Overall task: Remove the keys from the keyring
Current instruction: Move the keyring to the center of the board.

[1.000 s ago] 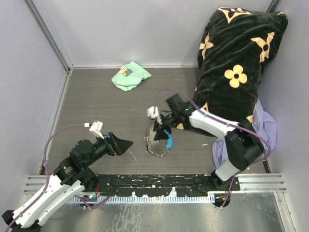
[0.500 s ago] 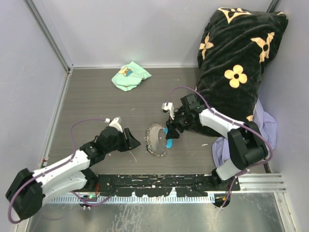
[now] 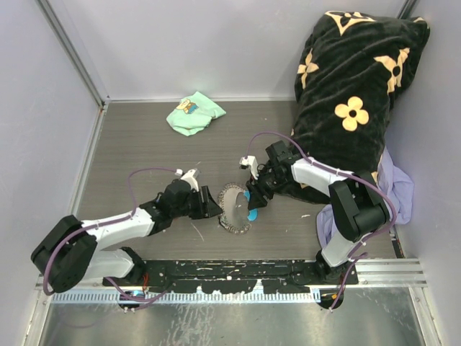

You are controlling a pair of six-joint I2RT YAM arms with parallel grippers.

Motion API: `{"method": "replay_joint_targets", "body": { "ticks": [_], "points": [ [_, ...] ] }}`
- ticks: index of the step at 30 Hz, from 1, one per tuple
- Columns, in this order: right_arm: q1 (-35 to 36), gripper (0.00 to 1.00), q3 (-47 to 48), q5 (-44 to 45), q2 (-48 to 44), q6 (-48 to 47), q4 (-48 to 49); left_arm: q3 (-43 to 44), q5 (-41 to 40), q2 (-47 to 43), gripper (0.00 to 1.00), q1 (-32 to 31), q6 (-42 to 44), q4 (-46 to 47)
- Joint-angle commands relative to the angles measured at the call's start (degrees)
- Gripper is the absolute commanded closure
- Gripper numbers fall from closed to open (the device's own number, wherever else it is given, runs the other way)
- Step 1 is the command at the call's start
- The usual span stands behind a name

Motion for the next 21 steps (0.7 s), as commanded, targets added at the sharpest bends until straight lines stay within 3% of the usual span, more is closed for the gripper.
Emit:
{"method": "replay_joint_targets", "body": {
  "ticks": [1, 21],
  "points": [
    [-0.1, 0.45, 2.3, -0.7, 0.6, 0.2, -0.3, 3.3, 1.6, 2.7, 0.49, 0.0, 3.0, 4.6],
    [-0.1, 0.45, 2.7, -0.9, 0.5, 0.6, -0.6, 7.8, 4.9, 12.8, 0.68, 0.1, 5.6, 4.2]
  ]
}}
